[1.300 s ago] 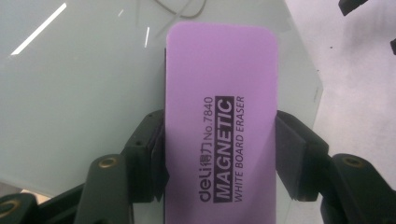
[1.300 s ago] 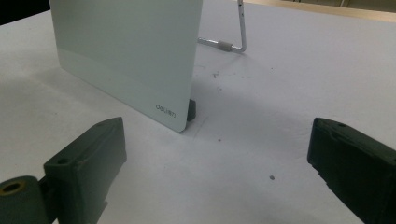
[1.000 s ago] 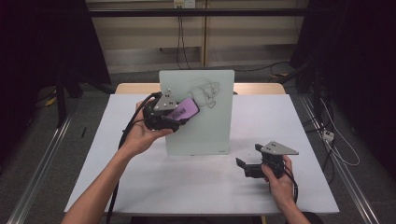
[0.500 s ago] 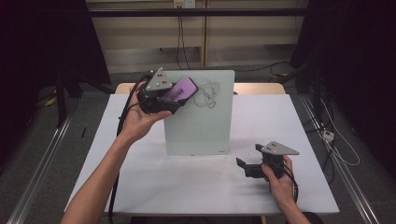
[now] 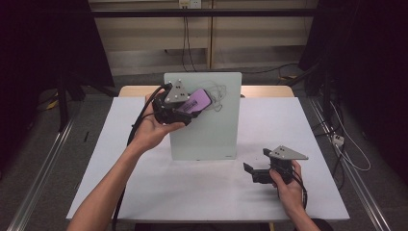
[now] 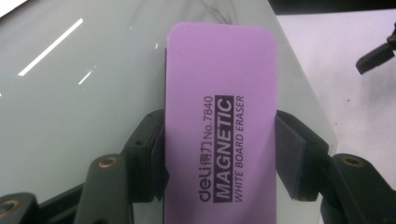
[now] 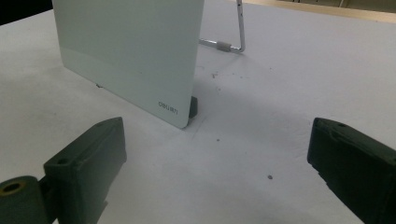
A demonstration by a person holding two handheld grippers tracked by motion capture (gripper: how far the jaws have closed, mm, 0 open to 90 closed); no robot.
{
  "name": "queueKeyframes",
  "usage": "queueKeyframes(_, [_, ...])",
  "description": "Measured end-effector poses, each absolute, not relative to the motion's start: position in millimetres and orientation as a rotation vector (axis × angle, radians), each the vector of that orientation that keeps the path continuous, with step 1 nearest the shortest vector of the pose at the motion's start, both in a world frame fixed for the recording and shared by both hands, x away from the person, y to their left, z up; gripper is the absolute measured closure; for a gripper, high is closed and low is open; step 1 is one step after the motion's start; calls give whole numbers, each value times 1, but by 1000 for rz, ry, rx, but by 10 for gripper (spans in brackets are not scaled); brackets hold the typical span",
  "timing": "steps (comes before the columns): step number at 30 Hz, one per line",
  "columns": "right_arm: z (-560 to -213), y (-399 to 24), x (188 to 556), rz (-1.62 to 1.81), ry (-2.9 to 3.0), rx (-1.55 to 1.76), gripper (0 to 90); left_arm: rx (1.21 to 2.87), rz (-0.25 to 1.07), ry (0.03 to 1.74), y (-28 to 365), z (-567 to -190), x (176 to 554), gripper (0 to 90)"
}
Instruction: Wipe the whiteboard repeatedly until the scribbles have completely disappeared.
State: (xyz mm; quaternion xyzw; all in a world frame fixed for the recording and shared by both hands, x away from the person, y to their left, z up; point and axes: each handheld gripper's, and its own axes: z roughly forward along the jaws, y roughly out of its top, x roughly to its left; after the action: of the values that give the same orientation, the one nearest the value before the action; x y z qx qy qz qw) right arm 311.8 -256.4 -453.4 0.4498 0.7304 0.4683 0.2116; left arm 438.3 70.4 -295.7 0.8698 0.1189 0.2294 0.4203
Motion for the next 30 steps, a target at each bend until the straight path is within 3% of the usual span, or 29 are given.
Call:
queueKeyframes(21, [-453,-257,311,1304,2029,1248,49,2307,488,238,50,-339,422,409])
queueKeyframes(30, [-453,-257,312,1303,2029,1246,49,2278,499,267,54,-324,427,409])
